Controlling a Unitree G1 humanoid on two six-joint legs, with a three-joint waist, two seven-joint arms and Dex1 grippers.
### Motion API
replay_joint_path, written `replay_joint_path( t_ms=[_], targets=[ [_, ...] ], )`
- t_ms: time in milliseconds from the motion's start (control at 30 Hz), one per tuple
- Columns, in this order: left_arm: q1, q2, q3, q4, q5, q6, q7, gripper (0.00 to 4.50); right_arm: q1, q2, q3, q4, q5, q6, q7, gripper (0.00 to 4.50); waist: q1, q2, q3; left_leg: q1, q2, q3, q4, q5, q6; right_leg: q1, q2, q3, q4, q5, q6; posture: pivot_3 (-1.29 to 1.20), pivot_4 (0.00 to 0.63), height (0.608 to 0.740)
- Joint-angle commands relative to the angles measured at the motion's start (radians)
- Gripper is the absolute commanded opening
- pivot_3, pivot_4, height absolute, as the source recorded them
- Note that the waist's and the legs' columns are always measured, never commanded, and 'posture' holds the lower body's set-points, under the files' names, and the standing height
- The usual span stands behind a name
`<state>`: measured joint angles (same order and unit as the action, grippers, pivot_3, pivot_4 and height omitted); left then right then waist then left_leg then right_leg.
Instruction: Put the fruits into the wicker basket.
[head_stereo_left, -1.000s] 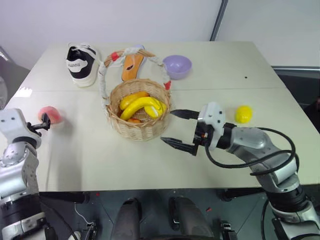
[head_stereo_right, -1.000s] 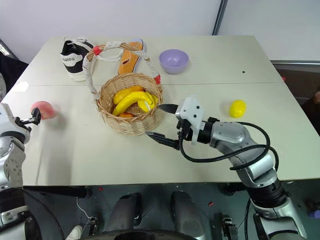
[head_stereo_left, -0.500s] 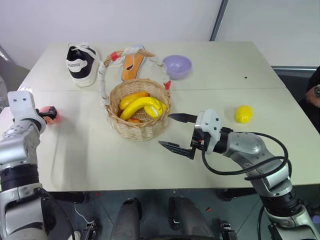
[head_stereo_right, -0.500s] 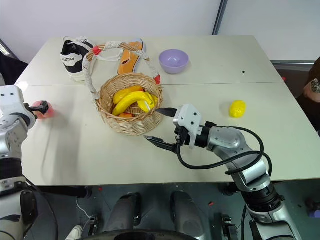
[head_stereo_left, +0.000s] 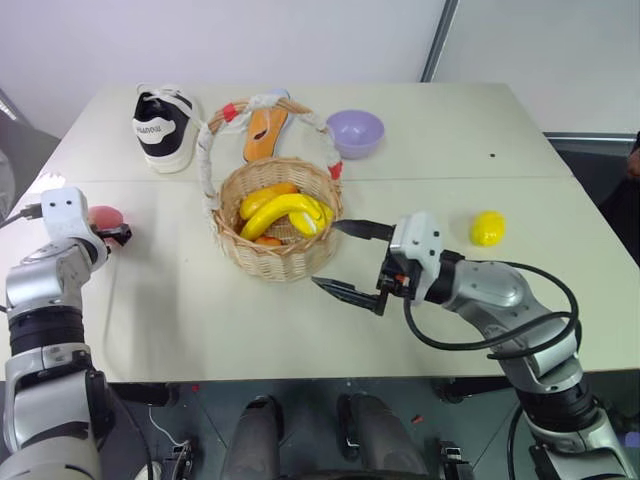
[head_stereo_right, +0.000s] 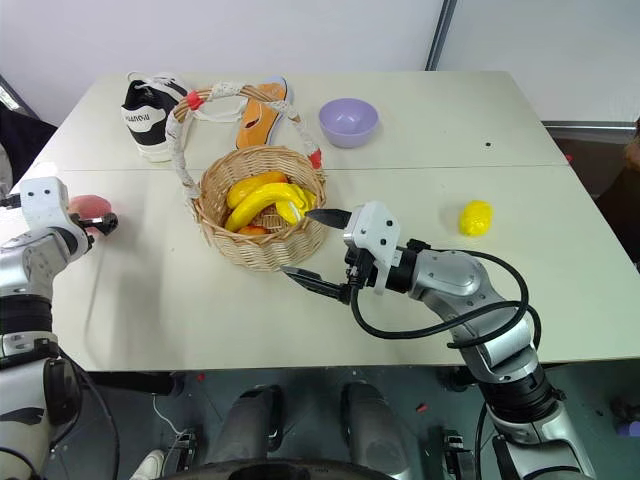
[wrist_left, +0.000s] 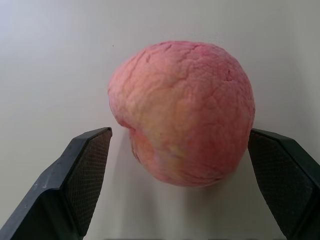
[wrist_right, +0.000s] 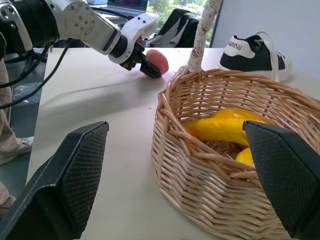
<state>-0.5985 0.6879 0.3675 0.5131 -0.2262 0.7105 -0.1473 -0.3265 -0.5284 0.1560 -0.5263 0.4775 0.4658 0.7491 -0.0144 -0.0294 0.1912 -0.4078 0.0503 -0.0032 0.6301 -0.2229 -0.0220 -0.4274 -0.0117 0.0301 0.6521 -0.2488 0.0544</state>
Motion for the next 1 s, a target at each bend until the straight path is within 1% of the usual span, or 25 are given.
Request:
replay_joint_path(
  t_ms=[33,333,367,400,500,533,667,733,800,900,1000],
  targets=[
    [-0.024,0.02,0.016,-0.011,0.008,-0.033,0.0,4.5,-0.025,0.01,-0.017,-0.037,0.013,-0.001,-0.007,4.48,0.0,0.0,0.0,0.0,0.0,0.0,0.0,0.0,0.0,0.0,0.0,0.0,0.0,0.0,0.0,0.0,0.15,0.74],
    [-0.023,0.011,0.026,-0.019,-0.003,-0.085,-0.006,4.5,-0.044,0.012,-0.011,-0.032,0.01,0.008,-0.009,4.48,0.0,0.0,0.0,0.0,0.0,0.0,0.0,0.0,0.0,0.0,0.0,0.0,0.0,0.0,0.0,0.0,0.15,0.74],
    [-0.022,0.011,0.026,-0.021,-0.003,-0.091,-0.006,3.97,-0.045,0.011,-0.011,-0.032,0.01,0.009,-0.009,4.5,0.0,0.0,0.0,0.0,0.0,0.0,0.0,0.0,0.0,0.0,0.0,0.0,0.0,0.0,0.0,0.0,0.15,0.74],
    [-0.022,0.009,0.028,-0.021,-0.004,-0.092,-0.003,3.67,-0.047,0.01,-0.012,-0.032,0.01,0.01,-0.009,4.5,0.0,0.0,0.0,0.0,0.0,0.0,0.0,0.0,0.0,0.0,0.0,0.0,0.0,0.0,0.0,0.0,0.15,0.74],
    [-0.022,0.009,0.027,-0.02,-0.003,-0.093,0.005,2.23,-0.05,0.009,-0.013,-0.032,0.01,0.013,-0.01,4.5,0.0,0.0,0.0,0.0,0.0,0.0,0.0,0.0,0.0,0.0,0.0,0.0,0.0,0.0,0.0,0.0,0.15,0.74],
    [-0.021,0.013,0.023,-0.018,0.002,-0.09,0.006,1.86,-0.052,0.008,-0.014,-0.034,0.011,0.015,-0.01,4.5,0.0,0.0,0.0,0.0,0.0,0.0,0.0,0.0,0.0,0.0,0.0,0.0,0.0,0.0,0.0,0.0,0.15,0.74],
    [0.002,0.018,0.023,-0.05,0.011,-0.121,0.006,1.86,-0.057,0.004,-0.02,-0.037,0.011,0.02,-0.009,4.5,0.0,0.0,0.0,0.0,0.0,0.0,0.0,0.0,0.0,0.0,0.0,0.0,0.0,0.0,0.0,0.0,0.15,0.74],
    [0.033,0.022,0.039,-0.109,0.0,-0.151,-0.011,1.86,-0.059,0.001,-0.024,-0.041,0.012,0.023,-0.01,4.5,-0.001,0.0,0.0,0.0,0.0,0.0,0.0,0.0,0.0,0.0,0.0,0.0,0.0,0.0,0.0,0.0,0.15,0.74],
    [0.09,0.031,0.067,-0.213,-0.036,-0.165,-0.06,1.86,-0.06,-0.008,-0.035,-0.048,0.015,0.029,-0.01,4.5,-0.003,0.0,0.0,0.0,0.0,0.0,0.0,0.0,0.0,0.0,-0.001,0.0,0.0,0.0,0.0,0.0,0.15,0.74],
    [0.207,0.043,0.114,-0.399,-0.108,-0.181,-0.18,1.86,-0.063,-0.031,-0.072,-0.049,0.029,0.036,-0.003,4.5,-0.003,0.0,0.0,0.0,0.001,0.0,-0.001,0.0,0.0,0.0,-0.001,0.0,0.0,0.0,0.0,0.0,0.15,0.74],
    [0.383,0.067,0.214,-0.649,-0.325,-0.109,-0.423,1.86,-0.081,-0.079,-0.15,-0.023,0.068,0.05,0.022,4.5,-0.005,0.0,0.0,0.0,0.001,0.001,-0.001,0.0,0.0,-0.001,-0.003,0.0,-0.001,-0.002,-0.004,0.0,0.15,0.74]
  ],
)
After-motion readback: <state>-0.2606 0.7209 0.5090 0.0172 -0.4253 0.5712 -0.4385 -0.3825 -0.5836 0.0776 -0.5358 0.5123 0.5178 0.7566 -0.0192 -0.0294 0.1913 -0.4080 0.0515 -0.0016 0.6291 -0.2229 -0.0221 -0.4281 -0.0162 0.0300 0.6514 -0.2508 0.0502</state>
